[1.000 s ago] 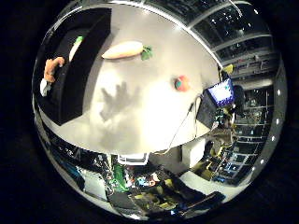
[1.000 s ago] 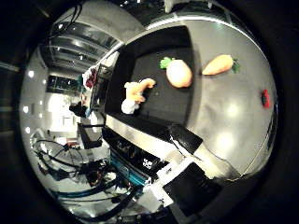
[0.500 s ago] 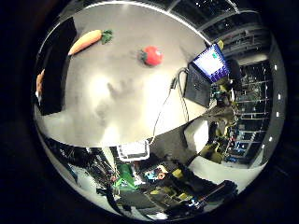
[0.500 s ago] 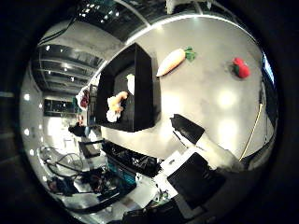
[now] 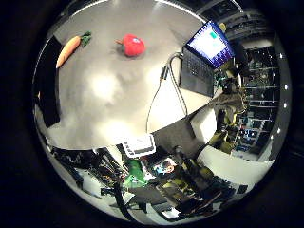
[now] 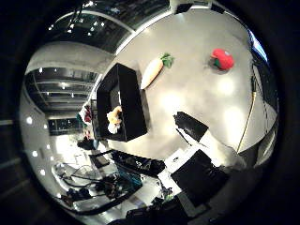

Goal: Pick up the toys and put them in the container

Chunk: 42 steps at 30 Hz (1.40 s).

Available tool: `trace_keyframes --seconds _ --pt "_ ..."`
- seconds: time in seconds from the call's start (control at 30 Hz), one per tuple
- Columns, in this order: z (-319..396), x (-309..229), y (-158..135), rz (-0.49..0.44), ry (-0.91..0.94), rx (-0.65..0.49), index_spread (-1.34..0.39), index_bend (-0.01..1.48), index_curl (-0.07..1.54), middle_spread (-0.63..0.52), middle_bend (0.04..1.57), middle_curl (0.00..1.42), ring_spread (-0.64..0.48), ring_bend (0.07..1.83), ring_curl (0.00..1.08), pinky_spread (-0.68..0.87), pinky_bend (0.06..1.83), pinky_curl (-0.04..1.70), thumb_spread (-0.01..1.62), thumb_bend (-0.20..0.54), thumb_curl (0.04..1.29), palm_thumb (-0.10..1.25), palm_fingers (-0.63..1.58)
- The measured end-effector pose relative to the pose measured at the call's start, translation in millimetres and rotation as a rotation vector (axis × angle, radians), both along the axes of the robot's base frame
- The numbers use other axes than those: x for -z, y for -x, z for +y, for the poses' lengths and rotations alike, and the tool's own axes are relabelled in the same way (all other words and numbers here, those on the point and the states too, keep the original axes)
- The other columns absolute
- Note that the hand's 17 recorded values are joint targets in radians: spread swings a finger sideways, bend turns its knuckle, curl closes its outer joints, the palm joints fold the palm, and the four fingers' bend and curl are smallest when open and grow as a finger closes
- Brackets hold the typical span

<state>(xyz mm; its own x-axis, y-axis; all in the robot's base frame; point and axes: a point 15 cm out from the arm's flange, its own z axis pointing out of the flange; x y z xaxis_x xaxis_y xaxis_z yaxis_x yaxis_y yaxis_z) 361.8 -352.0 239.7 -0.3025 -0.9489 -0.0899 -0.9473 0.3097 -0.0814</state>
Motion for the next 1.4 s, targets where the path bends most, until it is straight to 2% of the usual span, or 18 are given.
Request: trace_keyframes --seconds 0.23,0.47,0.63,1.0,1.23,1.4 --pt "-48.5 6.7 -3.8 -0.007 0.003 0.056 -0.42 0.17 0.3 0.06 0.19 0.3 0.19 0.2 0.25 0.44 0.32 0.3 1.02 -0.022 0.41 0.81 0.21" --pt "-89.1 -6.0 -22.7 -0.032 0.021 0.091 -0.41 0.17 0.3 0.06 0.19 0.31 0.19 0.2 0.25 0.44 0.3 0.29 1.03 -0.022 0.41 0.82 0.23" --pt "-105.6 -3.3 -35.5 -0.025 0.009 0.1 -0.41 0.17 0.3 0.06 0.19 0.31 0.2 0.2 0.25 0.44 0.29 0.29 1.03 -0.022 0.42 0.82 0.23" --pt "-119.4 1.2 -28.8 -0.027 0.015 0.129 -0.41 0.17 0.3 0.06 0.2 0.31 0.19 0.2 0.24 0.43 0.28 0.3 1.02 -0.022 0.43 0.82 0.24" --pt "-140.8 9.3 -42.1 -0.074 0.077 0.151 -0.4 0.17 0.3 0.06 0.2 0.32 0.19 0.2 0.24 0.43 0.27 0.29 1.02 -0.022 0.43 0.82 0.28" --pt "-159.5 23.1 -53.0 -0.102 0.136 0.149 -0.4 0.17 0.3 0.05 0.2 0.32 0.18 0.2 0.25 0.44 0.26 0.29 1.04 -0.04 0.42 0.75 0.29"
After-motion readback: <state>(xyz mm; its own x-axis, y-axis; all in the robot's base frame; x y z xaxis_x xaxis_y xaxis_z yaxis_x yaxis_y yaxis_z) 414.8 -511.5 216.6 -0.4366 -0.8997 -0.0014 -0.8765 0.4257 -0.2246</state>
